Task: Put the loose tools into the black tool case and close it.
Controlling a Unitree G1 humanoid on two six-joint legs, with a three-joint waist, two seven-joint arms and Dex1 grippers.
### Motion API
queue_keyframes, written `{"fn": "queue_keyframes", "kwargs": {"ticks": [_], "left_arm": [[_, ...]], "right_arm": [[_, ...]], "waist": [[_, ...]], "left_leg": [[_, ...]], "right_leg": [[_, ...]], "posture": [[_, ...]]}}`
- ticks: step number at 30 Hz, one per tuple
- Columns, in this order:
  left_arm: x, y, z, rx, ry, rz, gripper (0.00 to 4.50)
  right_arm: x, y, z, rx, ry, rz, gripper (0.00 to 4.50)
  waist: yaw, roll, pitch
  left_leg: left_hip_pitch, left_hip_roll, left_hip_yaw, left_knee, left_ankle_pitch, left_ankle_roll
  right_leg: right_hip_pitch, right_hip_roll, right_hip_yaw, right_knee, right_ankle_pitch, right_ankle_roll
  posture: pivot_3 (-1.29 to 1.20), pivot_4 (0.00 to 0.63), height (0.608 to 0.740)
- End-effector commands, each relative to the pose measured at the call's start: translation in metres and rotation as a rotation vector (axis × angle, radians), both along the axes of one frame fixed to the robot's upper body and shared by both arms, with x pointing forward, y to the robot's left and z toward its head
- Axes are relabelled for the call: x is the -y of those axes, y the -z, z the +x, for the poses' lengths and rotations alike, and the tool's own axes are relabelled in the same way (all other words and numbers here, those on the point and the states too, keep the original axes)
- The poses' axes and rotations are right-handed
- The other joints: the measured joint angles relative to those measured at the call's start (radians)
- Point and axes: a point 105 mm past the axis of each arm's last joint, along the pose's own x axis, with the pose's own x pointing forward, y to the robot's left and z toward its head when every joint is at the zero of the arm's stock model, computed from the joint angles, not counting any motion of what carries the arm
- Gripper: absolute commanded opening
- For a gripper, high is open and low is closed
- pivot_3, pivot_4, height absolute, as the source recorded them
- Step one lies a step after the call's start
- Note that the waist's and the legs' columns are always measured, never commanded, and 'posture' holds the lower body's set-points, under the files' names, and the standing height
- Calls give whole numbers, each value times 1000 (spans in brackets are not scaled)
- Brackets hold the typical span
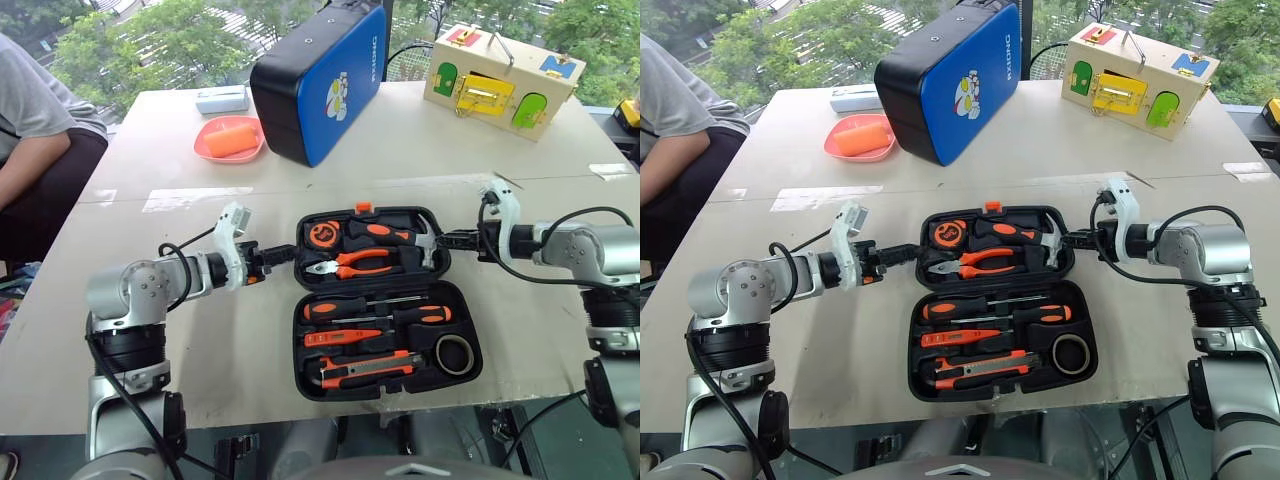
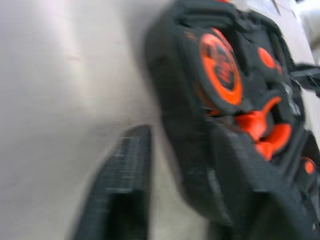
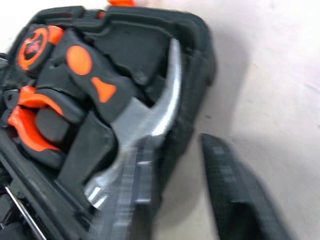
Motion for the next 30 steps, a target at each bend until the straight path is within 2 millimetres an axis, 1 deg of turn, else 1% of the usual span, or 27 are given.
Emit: {"fn": "queue_keyframes", "kwargs": {"ticks": [1, 7, 9, 11, 13, 14, 17, 19, 22, 26, 29, 30], "left_arm": [[5, 11, -8, -37, 34, 43, 31], [1, 12, -8, -24, 32, 75, 31], [0, 11, -6, -13, 28, 78, 31], [2, 5, -3, 27, 22, 67, 31], [6, -9, 2, 121, 18, 50, 31], [9, -22, 5, 231, 28, 57, 31], [17, -49, 6, 441, 27, 66, 31], [21, -61, 3, 567, 30, 93, 31], [26, -65, -2, 673, 49, 130, 31], [27, -67, -2, 821, 53, 230, 31], [27, -61, -1, 926, 59, 318, 31], [26, -62, -2, 1019, 67, 397, 31]], "right_arm": [[3, 9, 0, 3, 18, -57, 0], [4, 6, 0, 49, 9, -86, 0], [3, 4, 0, 81, -4, -99, 0], [-1, -3, 1, 154, -29, -105, 0], [-6, -16, 1, 237, -47, -80, 0], [-10, -26, 2, 281, -44, -44, 0], [-16, -45, 0, 407, -49, -8, 0], [-20, -55, -4, 498, -58, 2, 0], [-23, -62, -7, 602, -59, -7, 0], [-23, -72, -6, 764, -27, -27, 0], [-24, -68, -8, 885, -38, -91, 0], [-25, -64, -11, 953, -70, -145, 0]], "waist": [[0, 0, -2], [0, 0, -5], [0, 0, -5], [0, 0, -5], [1, 0, -5], [1, 0, -5], [2, 0, -4], [4, 0, -3], [2, 0, -3], [1, 0, -3], [2, 0, -2], [2, 0, -2]], "left_leg": [[1, 0, 0, 0, 0, 0], [1, 0, 0, -1, 0, 0], [1, 0, 0, -1, 0, 0], [1, 0, 0, -1, 0, 0], [1, 0, 0, -1, 0, 0], [1, 0, 0, -1, 0, 0], [0, 0, 0, -1, 0, 0], [-2, 0, 0, -1, 0, 0], [-3, 0, 0, -3, 0, 0], [-3, 0, 2, -7, 0, 0], [-3, 0, 3, -7, 0, 0], [-3, 0, 3, -7, 0, 0]], "right_leg": [[1, 0, 0, 0, 0, 0], [1, 0, 0, -1, 0, 0], [1, 0, 0, -1, 0, 0], [1, 0, 0, -1, 0, 0], [1, 0, 0, -1, 0, 0], [1, 0, 0, -1, 0, 0], [1, 0, 0, -1, 0, 0], [-1, 0, 0, 0, 1, 0], [-4, 0, 1, -2, 1, 0], [-5, 0, 2, -2, 1, 0], [-6, 0, 3, -2, 1, 0], [-6, 0, 3, -2, 1, 0]], "posture": [[0, 150, 735], [0, 150, 735], [0, 150, 735], [0, 150, 735], [0, 150, 735], [0, 150, 735], [0, 150, 735], [0, 150, 735], [0, 150, 735], [0, 150, 735], [0, 150, 735], [0, 150, 735]]}}
